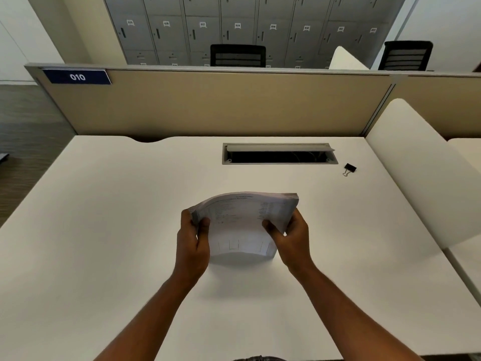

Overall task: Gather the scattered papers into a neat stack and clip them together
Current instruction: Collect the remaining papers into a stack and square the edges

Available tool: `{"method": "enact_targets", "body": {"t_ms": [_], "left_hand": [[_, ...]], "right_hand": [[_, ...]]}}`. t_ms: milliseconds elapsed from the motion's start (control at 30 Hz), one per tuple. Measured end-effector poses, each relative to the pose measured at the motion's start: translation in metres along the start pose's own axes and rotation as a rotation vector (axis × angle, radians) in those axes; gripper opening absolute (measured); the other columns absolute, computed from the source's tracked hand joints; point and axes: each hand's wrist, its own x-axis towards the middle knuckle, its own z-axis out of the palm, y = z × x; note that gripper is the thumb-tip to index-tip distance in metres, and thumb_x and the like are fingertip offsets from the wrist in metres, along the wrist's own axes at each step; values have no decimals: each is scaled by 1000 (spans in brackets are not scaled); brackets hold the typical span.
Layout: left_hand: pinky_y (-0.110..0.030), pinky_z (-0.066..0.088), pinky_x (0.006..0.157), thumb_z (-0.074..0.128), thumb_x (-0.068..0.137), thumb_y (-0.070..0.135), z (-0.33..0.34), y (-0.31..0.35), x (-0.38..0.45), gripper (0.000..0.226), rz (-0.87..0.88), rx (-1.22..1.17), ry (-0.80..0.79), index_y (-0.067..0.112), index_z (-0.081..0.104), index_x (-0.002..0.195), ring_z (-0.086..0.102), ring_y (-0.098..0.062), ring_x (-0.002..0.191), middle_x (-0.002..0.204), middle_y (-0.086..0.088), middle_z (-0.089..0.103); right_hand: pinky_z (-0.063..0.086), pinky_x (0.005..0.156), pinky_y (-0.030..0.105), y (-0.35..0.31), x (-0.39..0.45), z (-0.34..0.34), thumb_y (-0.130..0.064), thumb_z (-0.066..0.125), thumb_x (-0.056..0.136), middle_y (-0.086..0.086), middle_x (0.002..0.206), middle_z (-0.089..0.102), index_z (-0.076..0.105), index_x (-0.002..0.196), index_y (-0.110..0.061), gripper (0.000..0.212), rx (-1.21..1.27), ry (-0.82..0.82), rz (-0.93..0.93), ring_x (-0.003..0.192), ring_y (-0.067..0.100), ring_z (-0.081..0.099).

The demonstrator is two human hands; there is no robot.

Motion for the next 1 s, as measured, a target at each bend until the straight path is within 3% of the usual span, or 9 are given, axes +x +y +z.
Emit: {"method": "enact_targets", "body": {"t_ms": [67,167,267,400,533,700,800,1000], "left_hand": [[-15,44,61,40,96,21,2,1,2,19,9,1,7,8,47,107,57,3,77,89,10,59],[-11,44,62,38,96,20,4,0,3,23,1,-20,29,4,47,110,58,5,79,92,10,60],[-8,45,68,37,96,18,5,4,5,24,4,-51,24,6,47,114,57,8,86,98,11,59],[-10,45,64,37,93,12,4,-6,-2,20,-26,-53,-11,10,45,112,57,6,83,93,14,57],[-19,47,65,37,94,4,6,-20,-4,19,-79,-35,-52,14,44,110,56,4,80,87,29,58],[-41,51,67,39,97,-7,5,-27,-5,25,-117,-9,-69,14,44,109,55,0,77,86,27,58],[-37,51,67,40,94,5,5,-25,-5,29,-112,3,-66,31,44,105,56,2,78,87,28,58],[-28,53,70,38,91,13,5,-28,-3,27,-128,16,-85,28,45,113,60,-2,86,93,28,62]], "right_hand": [[57,68,21,-4,1,5,-7,78,87,-2,95,72,66,103,-21,25,9,-8,11,85,8,68],[60,70,24,-5,-3,11,-5,74,90,-8,92,72,65,99,-30,28,17,27,6,85,6,69],[62,74,25,-2,-5,11,-4,72,91,-5,97,73,67,106,-22,24,40,55,-35,91,10,70],[57,74,24,16,-13,10,-8,73,91,-3,96,73,67,107,-14,18,-35,32,24,88,9,69],[55,73,23,26,-13,10,-11,73,91,-4,94,73,67,107,-14,16,-83,26,58,86,7,68],[55,72,18,27,-10,14,-9,72,92,-6,95,73,66,106,-19,18,-92,5,73,87,3,67],[55,71,16,27,-9,14,-8,71,92,-8,94,72,64,103,-26,22,-100,5,76,86,1,67],[56,73,15,25,-8,15,-7,69,93,-9,98,71,62,109,-24,24,-88,4,81,88,-3,66]]}}
